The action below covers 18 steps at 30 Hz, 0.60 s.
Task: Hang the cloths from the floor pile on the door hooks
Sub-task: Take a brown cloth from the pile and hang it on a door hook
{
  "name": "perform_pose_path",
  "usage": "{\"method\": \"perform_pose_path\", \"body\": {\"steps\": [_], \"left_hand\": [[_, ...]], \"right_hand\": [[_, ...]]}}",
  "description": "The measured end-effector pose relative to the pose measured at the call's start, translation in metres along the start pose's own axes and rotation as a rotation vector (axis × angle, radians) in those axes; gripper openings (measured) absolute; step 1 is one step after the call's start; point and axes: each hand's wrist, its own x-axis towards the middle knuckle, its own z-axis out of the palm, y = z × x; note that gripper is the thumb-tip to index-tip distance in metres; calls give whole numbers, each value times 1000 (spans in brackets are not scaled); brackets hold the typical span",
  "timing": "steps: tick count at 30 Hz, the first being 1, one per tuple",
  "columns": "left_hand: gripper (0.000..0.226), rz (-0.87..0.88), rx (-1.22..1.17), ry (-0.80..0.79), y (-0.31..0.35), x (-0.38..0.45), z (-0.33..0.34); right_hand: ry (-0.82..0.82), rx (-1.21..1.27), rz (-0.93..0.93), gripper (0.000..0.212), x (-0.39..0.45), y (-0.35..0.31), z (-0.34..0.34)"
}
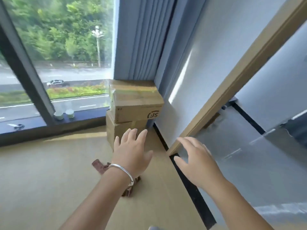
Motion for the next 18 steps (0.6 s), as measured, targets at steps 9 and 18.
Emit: {"method": "perform_pose_path", "body": {"steps": [9, 18], "left_hand": [[66, -645, 59, 69, -108, 8, 29], [65, -977, 12, -166, -177, 69, 177]], "right_hand": [[-241, 79, -564, 53, 176, -78, 110], [-585, -88, -763, 56, 327, -62, 289]]}}
